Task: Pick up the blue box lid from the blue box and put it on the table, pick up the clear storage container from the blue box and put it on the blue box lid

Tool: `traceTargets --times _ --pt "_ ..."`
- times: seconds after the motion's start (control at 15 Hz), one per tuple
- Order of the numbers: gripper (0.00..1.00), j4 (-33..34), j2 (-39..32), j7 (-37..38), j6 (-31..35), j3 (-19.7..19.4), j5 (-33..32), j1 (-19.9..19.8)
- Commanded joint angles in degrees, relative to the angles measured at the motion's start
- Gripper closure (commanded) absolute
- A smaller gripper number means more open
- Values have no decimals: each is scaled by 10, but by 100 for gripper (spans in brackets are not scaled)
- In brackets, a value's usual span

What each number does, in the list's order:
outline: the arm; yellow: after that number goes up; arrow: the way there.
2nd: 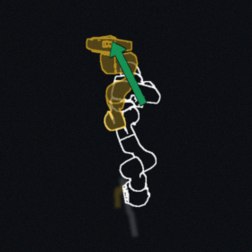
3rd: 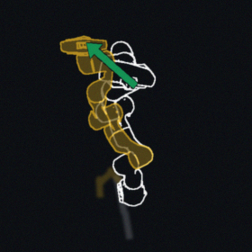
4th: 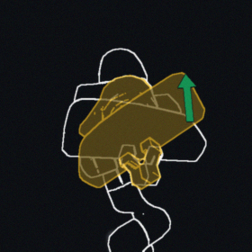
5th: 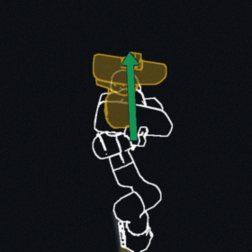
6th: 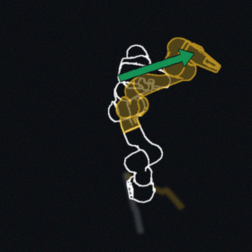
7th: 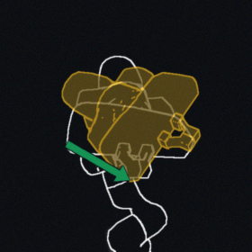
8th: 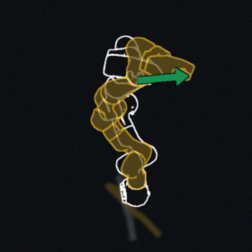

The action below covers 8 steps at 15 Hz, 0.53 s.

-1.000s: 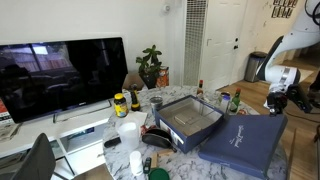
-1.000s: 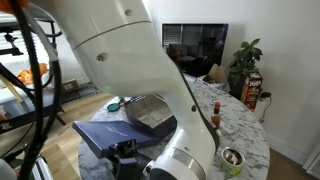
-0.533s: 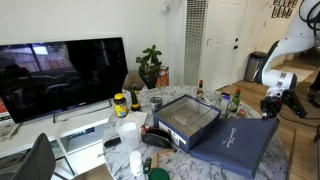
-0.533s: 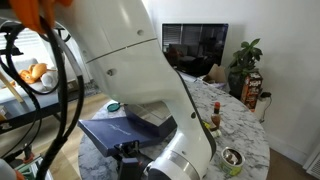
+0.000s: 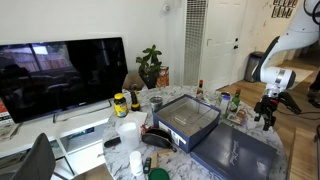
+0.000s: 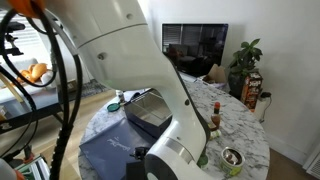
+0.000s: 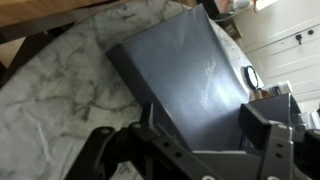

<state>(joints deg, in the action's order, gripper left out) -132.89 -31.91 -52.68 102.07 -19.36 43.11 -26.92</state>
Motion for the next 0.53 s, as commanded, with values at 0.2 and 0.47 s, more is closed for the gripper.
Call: traceTargets --times 0.2,0.47 --pt "0 -134 172 -11 200 25 29 46" --pt "0 -175 272 -13 272 66 91 89"
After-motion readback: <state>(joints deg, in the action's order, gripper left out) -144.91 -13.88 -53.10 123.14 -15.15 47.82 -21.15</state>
